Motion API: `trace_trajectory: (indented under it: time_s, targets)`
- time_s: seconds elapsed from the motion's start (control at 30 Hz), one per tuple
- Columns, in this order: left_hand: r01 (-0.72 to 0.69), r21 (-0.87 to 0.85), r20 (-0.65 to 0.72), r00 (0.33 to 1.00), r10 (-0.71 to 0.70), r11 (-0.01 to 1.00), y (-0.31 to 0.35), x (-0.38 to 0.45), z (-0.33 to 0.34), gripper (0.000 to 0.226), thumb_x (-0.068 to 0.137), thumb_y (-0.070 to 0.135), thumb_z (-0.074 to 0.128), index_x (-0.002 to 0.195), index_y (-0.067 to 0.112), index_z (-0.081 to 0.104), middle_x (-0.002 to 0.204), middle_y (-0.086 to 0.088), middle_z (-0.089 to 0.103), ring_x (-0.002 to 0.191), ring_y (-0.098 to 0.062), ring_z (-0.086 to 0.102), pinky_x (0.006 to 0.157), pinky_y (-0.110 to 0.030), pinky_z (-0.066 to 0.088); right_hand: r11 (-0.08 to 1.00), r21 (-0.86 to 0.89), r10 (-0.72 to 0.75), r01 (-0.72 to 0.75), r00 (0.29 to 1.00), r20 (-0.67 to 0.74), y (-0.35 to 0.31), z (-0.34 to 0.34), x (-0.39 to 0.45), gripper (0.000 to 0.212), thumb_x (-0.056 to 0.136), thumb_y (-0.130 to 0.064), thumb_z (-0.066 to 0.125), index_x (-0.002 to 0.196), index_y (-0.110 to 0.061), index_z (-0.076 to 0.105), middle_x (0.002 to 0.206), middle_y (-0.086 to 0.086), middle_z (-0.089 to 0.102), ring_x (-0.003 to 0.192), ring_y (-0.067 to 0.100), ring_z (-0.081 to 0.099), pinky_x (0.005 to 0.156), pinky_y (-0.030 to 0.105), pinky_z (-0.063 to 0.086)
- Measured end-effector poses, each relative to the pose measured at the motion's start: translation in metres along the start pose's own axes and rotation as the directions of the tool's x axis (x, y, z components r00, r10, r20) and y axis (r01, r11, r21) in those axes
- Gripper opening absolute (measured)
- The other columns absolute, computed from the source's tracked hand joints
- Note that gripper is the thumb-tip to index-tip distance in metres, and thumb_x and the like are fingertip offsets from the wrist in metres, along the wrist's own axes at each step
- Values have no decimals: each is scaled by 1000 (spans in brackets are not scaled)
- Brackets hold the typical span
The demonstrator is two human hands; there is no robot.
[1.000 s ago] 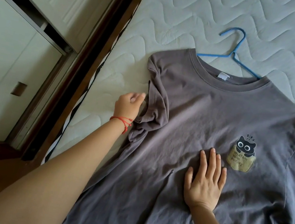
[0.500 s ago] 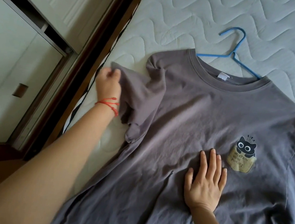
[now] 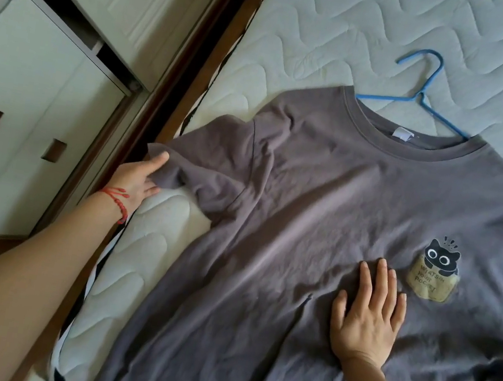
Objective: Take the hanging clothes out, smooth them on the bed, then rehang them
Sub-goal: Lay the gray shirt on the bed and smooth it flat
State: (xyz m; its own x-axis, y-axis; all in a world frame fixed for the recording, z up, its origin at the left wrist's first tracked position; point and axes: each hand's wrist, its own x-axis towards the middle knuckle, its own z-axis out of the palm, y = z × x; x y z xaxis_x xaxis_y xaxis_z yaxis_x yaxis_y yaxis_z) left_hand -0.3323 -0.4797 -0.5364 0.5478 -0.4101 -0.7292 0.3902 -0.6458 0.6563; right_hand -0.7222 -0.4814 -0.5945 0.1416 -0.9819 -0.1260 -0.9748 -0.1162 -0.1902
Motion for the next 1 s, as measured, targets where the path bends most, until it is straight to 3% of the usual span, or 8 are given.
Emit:
trace_trajectory:
  time_s: [0.07,0.23,0.37,0.43,0.63,0.73,0.87,1.0]
  targets:
    - [-62,55,40,997,60,997,-2,-3,0,9,88,17,57,94,16,64,99,-2,65,85,-9,64,80,-22,50,1000,3,2,-2,1000,1,0,0,0,58,83,-38,32,136,-15,35,149,13,34,138,25,21,116,29,-7]
    - [-216,-93,-189,962,196,972,5,-5,-8,18,90,3,51,79,15,59,76,-1,67,78,-18,65,76,-32,57,1000,2,3,-3,1000,13,0,-1,-1,59,83,-39,31,137,-14,36,149,12,33,138,24,20,115,28,-8]
    - [-225,596,-323,812,486,771,-4,-6,-17,17,88,13,55,90,-4,56,94,-26,62,95,-38,58,86,-44,45,1000,12,5,-5,1000,14,0,-2,-1,59,83,-39,31,136,-14,37,150,12,33,139,24,19,115,27,-9]
    - [-203,719,-280,791,544,665,-11,-14,-13,35,87,26,57,93,-8,56,100,-31,61,98,-43,57,82,-43,44,1000,12,4,-4,1000,17,0,-3,-2,59,83,-39,31,136,-14,38,149,13,33,138,23,19,115,27,-9]
    - [53,304,-181,984,3,951,-24,-23,-27,39,74,44,70,75,6,63,81,-11,66,75,-25,62,79,-34,51,1000,4,5,-6,999,45,0,-6,-2,60,84,-40,30,137,-14,38,150,12,34,138,23,18,115,27,-10]
    - [-76,169,-5,997,78,983,-33,-27,-40,13,80,5,65,93,6,66,87,-10,69,69,-14,69,66,-22,57,1000,-1,8,-8,999,47,0,-6,-3,61,84,-41,29,138,-14,39,150,11,33,139,22,18,115,27,-9]
    - [-192,242,-169,957,236,951,-29,-34,-37,8,89,4,55,81,7,54,81,-17,54,42,-10,55,34,-13,44,1000,-1,7,-7,998,57,1,-8,-3,64,84,-44,24,140,-15,37,153,8,27,141,21,16,114,27,-7]
    - [-151,606,-365,820,441,781,-40,-39,-26,37,86,20,60,114,-1,50,115,-28,58,99,-42,59,82,-41,49,998,64,-26,19,993,113,7,-18,-9,69,83,-48,17,143,-18,31,156,3,19,145,20,12,116,31,-2]
